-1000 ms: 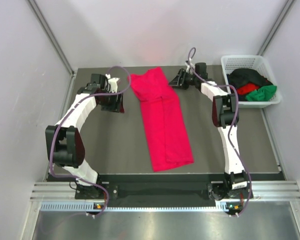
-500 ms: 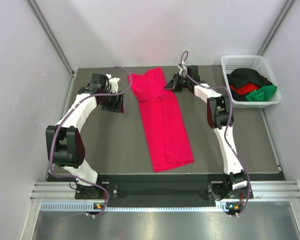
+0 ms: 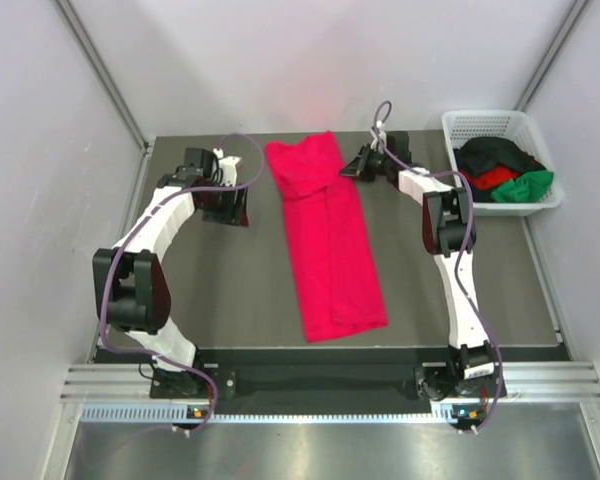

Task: Fold and stack the t-shirts
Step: Fold the tshirt

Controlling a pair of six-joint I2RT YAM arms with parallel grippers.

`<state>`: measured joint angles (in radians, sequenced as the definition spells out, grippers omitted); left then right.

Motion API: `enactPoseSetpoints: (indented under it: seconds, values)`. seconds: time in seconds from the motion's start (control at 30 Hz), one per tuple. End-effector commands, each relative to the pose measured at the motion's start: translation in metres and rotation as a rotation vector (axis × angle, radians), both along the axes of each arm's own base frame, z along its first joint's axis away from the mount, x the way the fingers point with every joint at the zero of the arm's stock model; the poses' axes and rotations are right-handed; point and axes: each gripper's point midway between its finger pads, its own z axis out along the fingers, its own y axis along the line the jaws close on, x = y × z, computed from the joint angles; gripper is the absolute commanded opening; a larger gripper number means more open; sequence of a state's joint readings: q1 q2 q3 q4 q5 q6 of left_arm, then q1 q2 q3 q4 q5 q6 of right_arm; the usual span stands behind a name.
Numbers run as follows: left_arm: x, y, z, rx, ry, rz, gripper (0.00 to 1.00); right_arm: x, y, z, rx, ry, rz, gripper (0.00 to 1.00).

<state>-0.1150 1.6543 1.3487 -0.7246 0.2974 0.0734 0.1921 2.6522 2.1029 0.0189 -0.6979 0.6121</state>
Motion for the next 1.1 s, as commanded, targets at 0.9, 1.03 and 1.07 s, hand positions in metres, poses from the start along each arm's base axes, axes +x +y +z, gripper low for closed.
enactPoseSetpoints:
  seconds: [0.9, 1.03, 1.07]
  values:
    - [-0.017, -0.033, -0.003, -0.178, 0.11, 0.2, 0.76, -0.058, -0.098, 0.048, -0.223, 0.048, -0.156, 0.57]
    - [-0.024, -0.052, -0.014, -0.307, 0.233, 0.314, 0.78, -0.121, -0.115, 0.059, -0.201, 0.137, -0.168, 0.59]
    - [-0.023, -0.058, -0.015, -0.341, 0.249, 0.32, 0.76, -0.149, -0.115, 0.046, -0.202, 0.198, -0.148, 0.59]
